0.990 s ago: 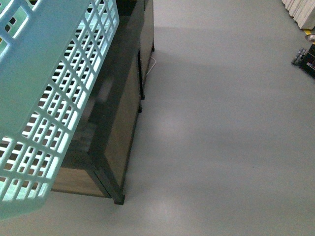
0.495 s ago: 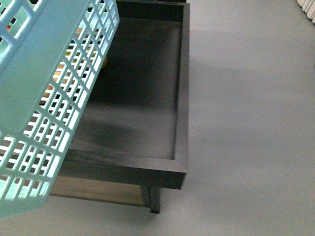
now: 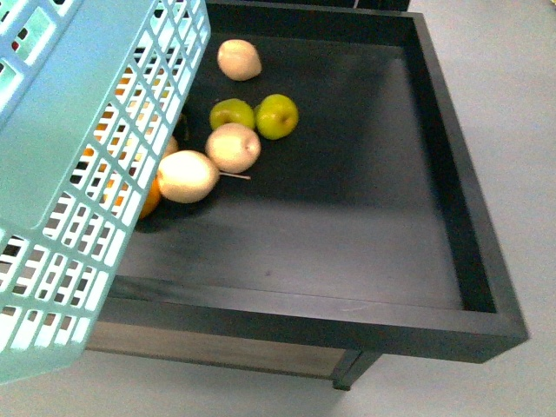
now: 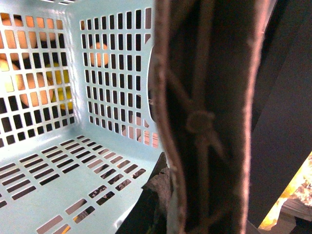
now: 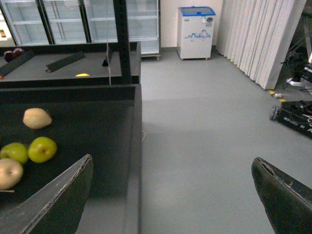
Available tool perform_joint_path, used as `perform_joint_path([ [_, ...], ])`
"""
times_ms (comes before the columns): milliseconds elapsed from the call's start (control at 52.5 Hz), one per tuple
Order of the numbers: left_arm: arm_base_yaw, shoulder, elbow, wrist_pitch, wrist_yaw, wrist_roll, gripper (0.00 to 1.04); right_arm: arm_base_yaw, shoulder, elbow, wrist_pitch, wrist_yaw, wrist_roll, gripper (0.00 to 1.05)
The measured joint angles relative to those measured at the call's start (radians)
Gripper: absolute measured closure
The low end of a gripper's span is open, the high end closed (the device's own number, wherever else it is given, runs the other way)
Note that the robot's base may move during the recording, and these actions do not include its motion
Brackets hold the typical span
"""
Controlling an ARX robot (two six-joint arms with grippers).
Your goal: Pick mango and avocado into basket
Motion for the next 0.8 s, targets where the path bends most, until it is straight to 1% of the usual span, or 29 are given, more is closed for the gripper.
perform_joint_path([
  [800,0.000,0.000,0.000,0.000,-0.001,0.002,1.00,0.000,0.001,0.000,0.000,-0.001,0.000,0.09],
])
